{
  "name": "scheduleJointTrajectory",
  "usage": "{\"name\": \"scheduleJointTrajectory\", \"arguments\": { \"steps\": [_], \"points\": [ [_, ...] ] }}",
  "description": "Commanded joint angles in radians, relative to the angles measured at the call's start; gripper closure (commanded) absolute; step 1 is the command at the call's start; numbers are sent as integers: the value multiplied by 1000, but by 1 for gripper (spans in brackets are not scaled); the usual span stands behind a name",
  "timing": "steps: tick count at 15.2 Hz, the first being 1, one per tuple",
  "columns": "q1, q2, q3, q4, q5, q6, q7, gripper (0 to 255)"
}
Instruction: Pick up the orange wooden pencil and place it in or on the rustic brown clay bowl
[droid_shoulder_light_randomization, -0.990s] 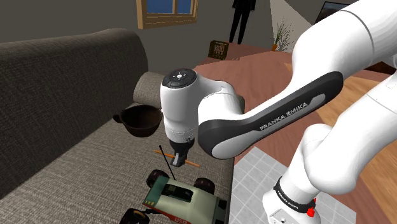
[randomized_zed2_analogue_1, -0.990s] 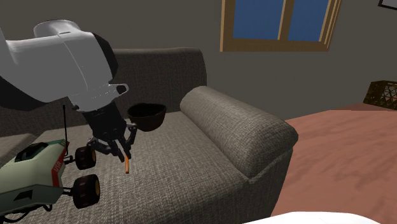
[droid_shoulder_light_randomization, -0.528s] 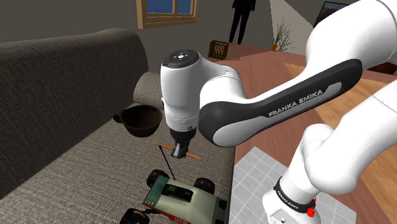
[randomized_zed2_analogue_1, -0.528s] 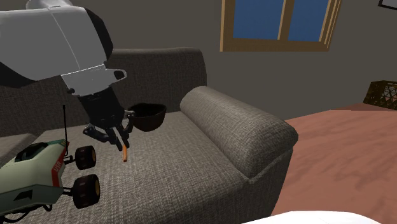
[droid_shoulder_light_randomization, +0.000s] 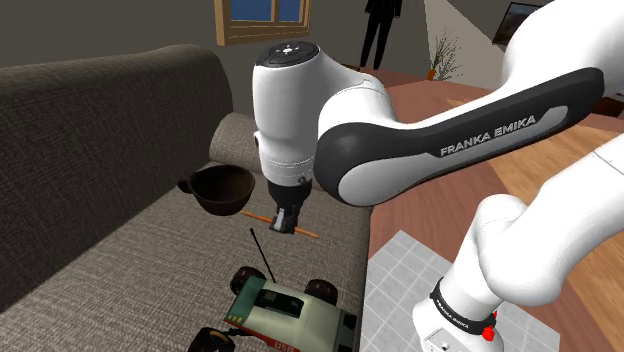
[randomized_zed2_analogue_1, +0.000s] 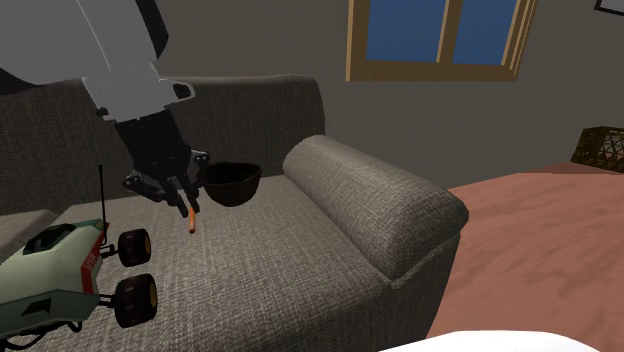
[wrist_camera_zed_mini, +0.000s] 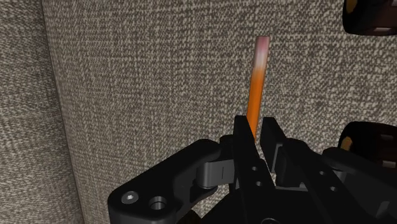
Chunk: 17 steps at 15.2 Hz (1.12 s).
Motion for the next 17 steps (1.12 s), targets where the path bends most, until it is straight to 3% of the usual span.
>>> {"name": "scheduleJointTrajectory", "arguments": {
  "steps": [1, 14, 17],
  "points": [
    [0, -9, -4, 21, 3, -29, -9, 255],
    [0, -45, -24, 155, 14, -194, -47, 255],
    [-33, 60, -28, 252, -31, -188, -58, 255]
  ]
}}
